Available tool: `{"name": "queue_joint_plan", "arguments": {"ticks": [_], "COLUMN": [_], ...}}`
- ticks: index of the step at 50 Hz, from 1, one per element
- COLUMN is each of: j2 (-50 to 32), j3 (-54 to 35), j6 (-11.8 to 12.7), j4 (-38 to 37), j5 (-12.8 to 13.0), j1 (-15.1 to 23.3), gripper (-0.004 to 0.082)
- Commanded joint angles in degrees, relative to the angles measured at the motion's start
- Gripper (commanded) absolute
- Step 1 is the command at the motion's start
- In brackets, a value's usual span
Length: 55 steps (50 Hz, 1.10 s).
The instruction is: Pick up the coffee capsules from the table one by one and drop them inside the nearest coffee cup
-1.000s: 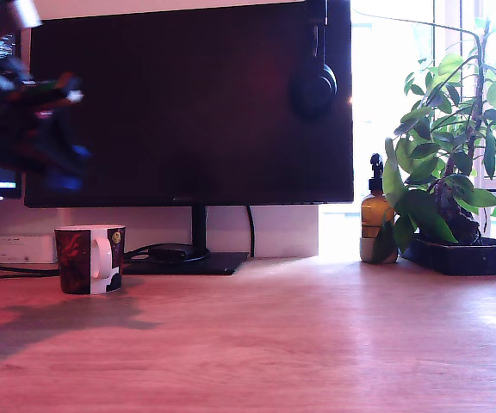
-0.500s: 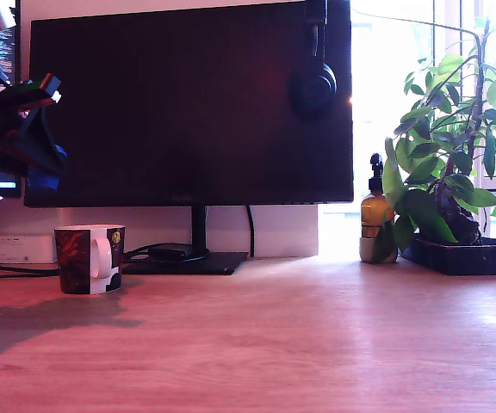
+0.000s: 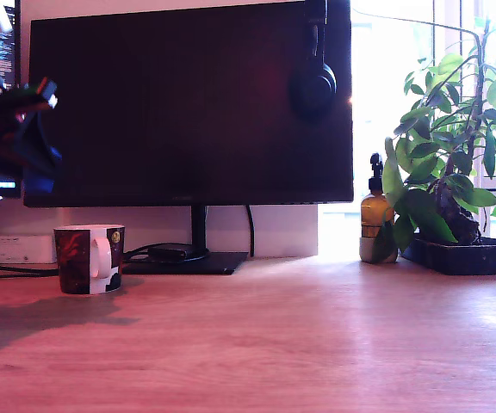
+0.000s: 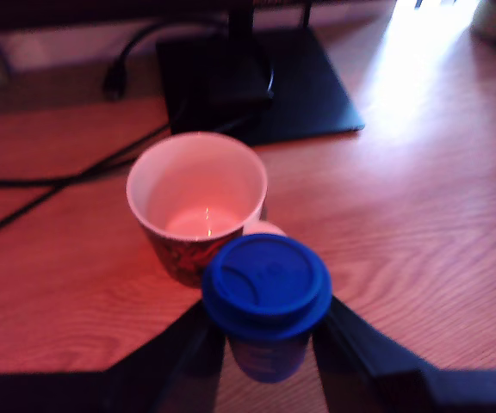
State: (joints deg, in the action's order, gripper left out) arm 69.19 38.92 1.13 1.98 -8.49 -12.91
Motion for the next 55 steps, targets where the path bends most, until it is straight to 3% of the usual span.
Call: {"name": "queue_joint_plan", "arguments": {"ticks": [1,30,55], "j2": [1.2,11.1,22.5], "j3": [1.5,7.5,22.8], "j6": [-0.4,-2.7,-3.7], "j4": [-0.3,-3.1,9.7], "j5": [0.0,0.0,0.0], "j1": [0.3,0.8,2.1], "gripper": [0.0196,0.0196,0.0196]}}
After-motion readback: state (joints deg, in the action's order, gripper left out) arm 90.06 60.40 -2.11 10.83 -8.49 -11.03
